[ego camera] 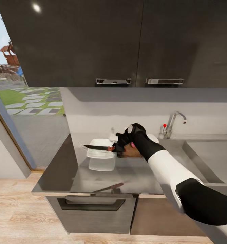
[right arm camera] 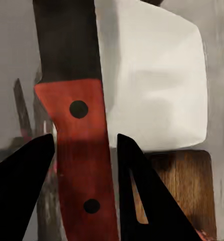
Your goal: In the kitchen, take the Vidalia onion out of the sink, dice it on the chopping board with the paring knife, put the diced onion into the bowl on the countertop, then place both the paring knife and the chopping board into the sink.
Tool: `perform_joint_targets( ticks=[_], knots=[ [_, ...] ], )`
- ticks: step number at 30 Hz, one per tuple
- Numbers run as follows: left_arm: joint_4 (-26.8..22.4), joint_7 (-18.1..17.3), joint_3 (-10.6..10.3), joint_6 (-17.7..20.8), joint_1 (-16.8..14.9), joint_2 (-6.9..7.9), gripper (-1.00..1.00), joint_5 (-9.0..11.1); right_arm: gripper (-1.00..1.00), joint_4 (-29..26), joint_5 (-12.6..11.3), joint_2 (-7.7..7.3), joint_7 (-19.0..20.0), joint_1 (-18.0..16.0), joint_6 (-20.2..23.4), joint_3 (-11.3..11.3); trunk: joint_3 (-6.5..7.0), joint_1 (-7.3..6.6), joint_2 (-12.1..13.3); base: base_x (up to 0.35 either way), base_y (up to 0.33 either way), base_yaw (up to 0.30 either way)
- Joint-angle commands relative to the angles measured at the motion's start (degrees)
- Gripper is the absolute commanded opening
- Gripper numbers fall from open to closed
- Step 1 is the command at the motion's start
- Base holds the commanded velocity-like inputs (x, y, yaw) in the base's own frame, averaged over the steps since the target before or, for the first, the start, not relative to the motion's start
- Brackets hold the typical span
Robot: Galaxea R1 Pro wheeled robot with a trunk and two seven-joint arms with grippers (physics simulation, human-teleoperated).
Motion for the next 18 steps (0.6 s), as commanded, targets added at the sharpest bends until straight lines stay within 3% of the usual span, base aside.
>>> perform_joint_targets(
  ticks=[1, 6, 11, 14, 18],
  knots=[
    [-0.08, 0.08, -0.15, -0.07, 0.01, 0.02, 1.00, 0.35, -1.00, -1.77, 0.01, 0.01, 0.24, -0.04, 1.91, -3.38, -0.12, 0.04, -0.12, 0.000, 0.000, 0.000],
    [-0.08, 0.08, -0.15, -0.07, 0.01, 0.02, 1.00, 0.35, -1.00, -5.67, 0.37, 0.01, -1.10, -0.04, 5.55, -12.60, -0.12, 0.04, -0.12, 0.000, 0.000, 0.000],
    [-0.07, 0.08, -0.15, -0.07, 0.01, 0.02, 1.00, 0.35, -1.00, -7.45, 0.75, -0.04, -8.76, -0.04, 9.31, -13.84, -0.12, 0.04, -0.12, 0.000, 0.000, 0.000],
    [-0.08, 0.08, -0.15, -0.07, 0.01, 0.02, 1.00, 0.35, -1.00, -11.13, 2.07, -1.66, -12.50, -0.04, 13.37, -13.89, -0.12, 0.04, -0.12, 0.000, 0.000, 0.000],
    [-0.04, 0.08, -0.15, -0.07, 0.01, 0.02, 1.00, 0.35, -1.00, -18.10, 6.59, -4.50, -13.82, -0.04, 16.53, -13.99, -0.12, 0.04, -0.12, 0.000, 0.000, 0.000]
  ],
)
